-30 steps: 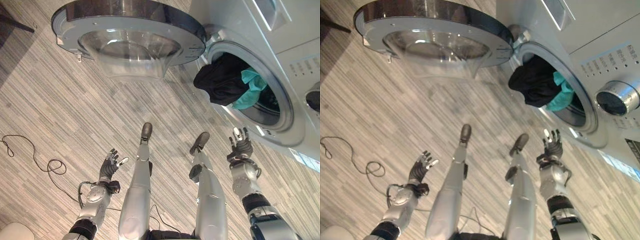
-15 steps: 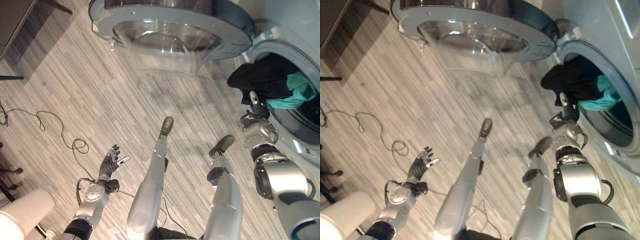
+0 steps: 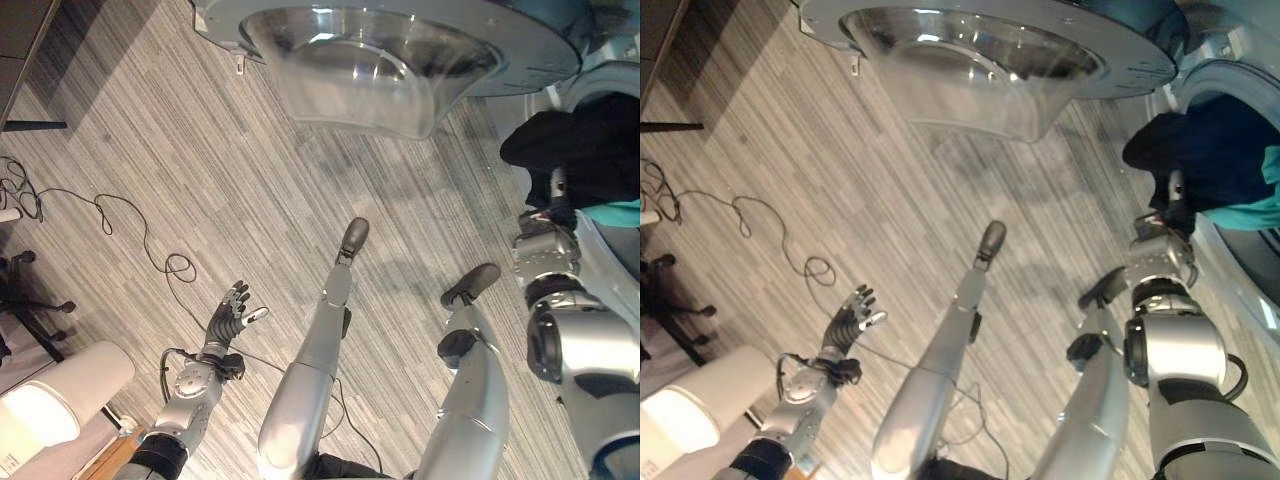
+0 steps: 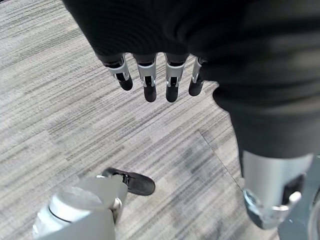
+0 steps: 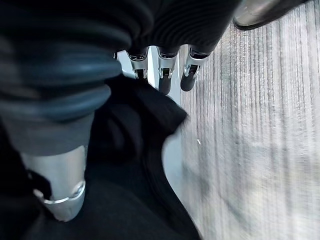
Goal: Grab the laundry basket,head to the washer,open it,put in the laundry and shut it.
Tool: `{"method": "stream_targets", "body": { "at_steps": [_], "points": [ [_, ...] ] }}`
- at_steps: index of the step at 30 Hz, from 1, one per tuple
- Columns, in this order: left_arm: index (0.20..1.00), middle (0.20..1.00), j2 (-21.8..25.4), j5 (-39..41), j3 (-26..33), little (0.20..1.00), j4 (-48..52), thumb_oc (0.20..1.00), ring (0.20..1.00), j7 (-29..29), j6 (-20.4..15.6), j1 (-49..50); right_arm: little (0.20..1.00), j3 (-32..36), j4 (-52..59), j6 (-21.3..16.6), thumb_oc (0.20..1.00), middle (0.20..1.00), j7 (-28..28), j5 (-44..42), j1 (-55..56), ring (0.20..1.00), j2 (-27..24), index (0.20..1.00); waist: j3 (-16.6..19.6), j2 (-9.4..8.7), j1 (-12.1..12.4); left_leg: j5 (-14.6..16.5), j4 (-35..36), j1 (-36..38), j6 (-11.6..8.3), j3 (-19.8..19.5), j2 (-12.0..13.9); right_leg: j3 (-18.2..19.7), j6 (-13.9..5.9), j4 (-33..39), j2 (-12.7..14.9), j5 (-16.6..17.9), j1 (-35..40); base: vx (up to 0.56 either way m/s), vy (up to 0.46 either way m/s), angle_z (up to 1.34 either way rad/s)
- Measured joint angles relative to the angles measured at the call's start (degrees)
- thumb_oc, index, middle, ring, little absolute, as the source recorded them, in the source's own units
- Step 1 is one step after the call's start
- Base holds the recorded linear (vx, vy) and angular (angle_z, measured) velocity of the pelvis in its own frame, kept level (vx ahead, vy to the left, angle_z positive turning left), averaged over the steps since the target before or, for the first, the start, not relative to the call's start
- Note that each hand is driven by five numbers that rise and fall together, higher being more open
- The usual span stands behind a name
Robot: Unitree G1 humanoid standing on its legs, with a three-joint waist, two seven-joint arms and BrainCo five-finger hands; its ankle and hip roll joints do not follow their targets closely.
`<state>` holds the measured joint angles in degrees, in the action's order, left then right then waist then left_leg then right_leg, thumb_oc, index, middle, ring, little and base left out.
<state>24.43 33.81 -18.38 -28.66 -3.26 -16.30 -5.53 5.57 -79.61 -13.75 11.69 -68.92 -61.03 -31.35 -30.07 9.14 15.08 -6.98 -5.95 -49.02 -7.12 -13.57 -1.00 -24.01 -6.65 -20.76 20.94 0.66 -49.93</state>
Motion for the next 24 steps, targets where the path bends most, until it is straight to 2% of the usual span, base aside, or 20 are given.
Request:
{"method": "stream_targets", "body": {
  "at_steps": [4,5,6,7,8,13,19,24],
  "points": [
    [1.000,1.000,-0.01,0.14,0.32,1.000,-3.12,1.000,1.000,-0.39,0.14,-0.11,1.000,-0.94,-0.06,0.00,1.000,1.000,0.55,-2.38,-2.23,1.000,-0.04,1.000,0.00,0.00,-0.05,0.00,-0.15,-1.18,0.00,0.17,0.09,0.21,0.08,-0.07,-0.10,0.06,-1.32,0.00,0.000,0.00],
    [1.000,1.000,-0.08,0.30,0.30,1.000,-3.20,1.000,1.000,-0.38,0.18,-0.11,0.784,-1.34,-0.05,0.03,0.784,0.784,0.60,-2.61,-2.68,0.784,0.09,0.784,0.00,0.00,-0.03,0.00,-0.22,-1.18,0.00,0.21,0.10,0.26,0.10,-0.08,-0.13,0.09,-1.31,0.00,0.000,0.00],
    [1.000,1.000,-0.10,0.79,0.22,1.000,-3.12,1.000,1.000,-0.37,0.20,-0.12,0.454,-1.48,-0.04,0.03,0.454,0.454,0.64,-2.88,-2.95,0.454,0.26,0.454,0.00,0.00,-0.02,0.00,-0.30,-1.17,0.00,0.25,0.10,0.33,0.11,-0.10,-0.13,0.09,-1.30,0.00,0.000,0.00],
    [1.000,1.000,-0.12,1.82,0.23,1.000,-2.39,1.000,1.000,-0.35,0.18,-0.12,0.454,-2.75,0.13,0.02,0.454,0.454,0.64,-3.50,-3.58,0.454,0.65,0.454,0.00,0.00,0.06,0.00,-0.55,-1.15,0.00,0.38,0.10,0.55,0.19,-0.12,-0.16,0.16,-1.30,0.01,0.015,-0.04],
    [1.000,1.000,-0.11,2.23,0.24,1.000,-1.76,1.000,1.000,-0.35,0.19,-0.12,0.200,-3.54,0.50,-0.12,0.200,0.200,0.53,-3.52,-4.20,0.200,1.00,0.200,0.00,0.00,0.06,0.01,-0.73,-1.15,0.00,0.51,0.11,0.68,0.27,-0.11,-0.22,0.31,-1.30,0.01,0.009,-0.05],
    [1.000,1.000,-0.12,2.30,0.03,1.000,-0.41,1.000,1.000,-0.25,0.25,-0.53,0.200,-6.30,3.38,-1.28,0.200,0.200,0.15,-4.58,-6.57,0.200,2.59,0.200,0.00,-0.01,0.03,0.01,-1.51,-0.90,0.00,1.31,0.61,1.49,0.64,0.91,-1.08,1.57,-0.92,-0.01,-0.002,-0.11],
    [1.000,1.000,-0.52,4.17,-0.24,1.000,-0.35,1.000,1.000,-0.30,0.23,-2.88,0.200,-8.60,5.23,-1.68,0.200,0.200,-0.60,-4.56,-8.90,0.200,5.53,0.200,0.03,-0.07,-0.49,-0.02,-1.39,3.07,-0.14,1.68,2.16,1.67,1.26,3.56,-3.18,3.02,3.76,-0.02,-0.035,-0.10],
    [1.000,1.000,-1.82,4.49,0.34,1.000,-0.72,1.000,1.000,-0.43,0.32,-2.85,0.200,-5.42,13.84,-4.01,0.200,0.200,-0.44,-7.19,-9.18,0.200,2.73,0.200,0.12,-0.53,-2.07,-0.34,-0.93,3.29,-0.37,2.71,2.98,2.33,1.53,6.25,-4.50,4.85,4.28,-0.02,-0.033,-0.12]
  ]
}}
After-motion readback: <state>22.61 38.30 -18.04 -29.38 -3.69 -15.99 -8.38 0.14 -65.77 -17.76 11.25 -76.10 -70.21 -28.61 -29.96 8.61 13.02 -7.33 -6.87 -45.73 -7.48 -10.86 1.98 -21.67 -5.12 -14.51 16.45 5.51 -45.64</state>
